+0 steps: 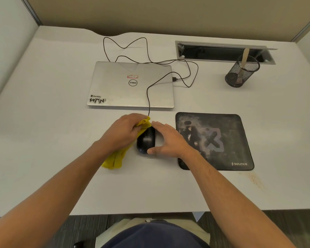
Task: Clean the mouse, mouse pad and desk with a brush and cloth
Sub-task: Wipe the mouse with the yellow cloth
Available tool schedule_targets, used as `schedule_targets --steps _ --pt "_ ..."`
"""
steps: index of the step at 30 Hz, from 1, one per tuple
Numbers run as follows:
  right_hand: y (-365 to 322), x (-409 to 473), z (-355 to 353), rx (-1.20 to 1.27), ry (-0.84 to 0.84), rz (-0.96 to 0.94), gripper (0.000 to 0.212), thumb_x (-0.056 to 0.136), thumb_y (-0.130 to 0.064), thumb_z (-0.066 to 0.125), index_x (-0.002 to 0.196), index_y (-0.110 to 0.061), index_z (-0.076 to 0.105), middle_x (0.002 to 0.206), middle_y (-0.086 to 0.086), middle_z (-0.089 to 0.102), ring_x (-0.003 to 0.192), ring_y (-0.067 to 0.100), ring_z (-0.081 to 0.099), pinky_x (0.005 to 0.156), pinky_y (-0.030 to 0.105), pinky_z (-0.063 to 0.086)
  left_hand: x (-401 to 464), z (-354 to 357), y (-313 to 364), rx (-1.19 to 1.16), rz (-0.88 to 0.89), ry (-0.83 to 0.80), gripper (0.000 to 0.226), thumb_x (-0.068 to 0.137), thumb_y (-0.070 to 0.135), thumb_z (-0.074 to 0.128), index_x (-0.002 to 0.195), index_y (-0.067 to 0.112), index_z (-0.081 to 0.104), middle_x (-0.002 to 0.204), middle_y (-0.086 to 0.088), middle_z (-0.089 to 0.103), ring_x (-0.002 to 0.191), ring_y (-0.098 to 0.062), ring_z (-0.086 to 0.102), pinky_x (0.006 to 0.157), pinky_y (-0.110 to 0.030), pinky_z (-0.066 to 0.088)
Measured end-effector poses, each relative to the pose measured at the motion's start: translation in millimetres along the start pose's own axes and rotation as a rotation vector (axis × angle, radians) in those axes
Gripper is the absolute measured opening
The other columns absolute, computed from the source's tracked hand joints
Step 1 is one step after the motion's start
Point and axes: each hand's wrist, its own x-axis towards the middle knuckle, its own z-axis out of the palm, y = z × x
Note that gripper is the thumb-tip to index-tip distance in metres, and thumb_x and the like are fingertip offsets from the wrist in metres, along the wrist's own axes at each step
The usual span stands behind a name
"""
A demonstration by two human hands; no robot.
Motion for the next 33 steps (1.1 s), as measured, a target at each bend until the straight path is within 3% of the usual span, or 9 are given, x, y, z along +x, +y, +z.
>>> schedule_targets --steps 3,7,13,19,23,31,33 --pt "-1.2 0.4 -0.6 -0.002 -0.006 -0.008 0.101 0.067 -0.056 0.077 0.150 -0.027 0.026 0.155 -0.009 0.030 0.141 0.012 0.024 0.116 0.034 0.020 8.8 10.9 -2.5 0.092 0.003 -0.113 0.034 0.098 0.020 0.048 0.130 0.023 0.058 0.133 0.001 0.059 0.116 -0.023 0.052 0.098 -0.038 0.040" --pt "-0.7 -0.6 0.0 0.016 0.002 0.001 0.102 0.067 -0.056 0.077 0.150 -0.027 0.025 0.156 -0.007 0.026 0.142 0.010 0.019 0.113 0.028 0.013 -7.5 13.6 -3.4 0.188 0.054 -0.145 0.037 0.094 0.014 0.050 0.129 0.024 0.059 0.136 0.005 0.055 0.108 -0.025 0.049 0.091 -0.041 0.042" --pt "-0.9 0.4 -1.0 0.011 -0.005 0.015 0.103 0.065 -0.058 0.077 0.149 -0.028 0.026 0.157 -0.008 0.026 0.142 0.010 0.019 0.112 0.029 0.014 -26.4 -2.6 -8.7 0.118 0.114 -0.207 0.029 0.092 0.013 0.055 0.116 0.025 0.067 0.121 0.007 0.064 0.108 -0.019 0.056 0.090 -0.030 0.042" --pt "-1.4 -0.8 -0.5 0.015 -0.001 0.026 0.101 0.066 -0.055 0.077 0.149 -0.030 0.026 0.156 -0.009 0.026 0.142 0.009 0.019 0.110 0.026 0.012 -5.4 -0.4 -13.3 0.043 0.010 0.084 0.034 0.097 0.019 0.051 0.131 0.021 0.058 0.134 -0.001 0.058 0.119 -0.023 0.052 0.100 -0.031 0.036" --pt "-1.0 -1.4 0.1 0.037 0.006 0.019 0.102 0.066 -0.053 0.079 0.150 -0.028 0.025 0.156 -0.009 0.026 0.139 0.004 0.015 0.108 0.021 0.007 3.3 17.5 -8.2 0.054 0.006 -0.033 0.035 0.096 0.015 0.050 0.129 0.021 0.059 0.130 -0.001 0.060 0.113 -0.026 0.053 0.098 -0.032 0.037" --pt "0.8 -0.2 1.4 0.056 0.010 0.011 0.105 0.062 -0.055 0.081 0.149 -0.029 0.027 0.156 -0.010 0.027 0.126 -0.017 0.007 0.108 0.021 0.008 -42.5 17.9 -5.6 0.132 0.168 -0.069 0.041 0.090 0.004 0.057 0.129 0.016 0.062 0.135 0.000 0.057 0.097 -0.029 0.054 0.086 -0.037 0.044" --pt "1.4 0.2 2.1 0.053 0.011 0.008 0.104 0.063 -0.056 0.080 0.149 -0.029 0.027 0.156 -0.009 0.026 0.131 -0.011 0.010 0.107 0.020 0.006 -54.2 20.1 -2.1 0.137 0.192 -0.050 0.042 0.087 0.001 0.060 0.127 0.014 0.063 0.132 -0.002 0.060 0.091 -0.030 0.055 0.081 -0.036 0.046"
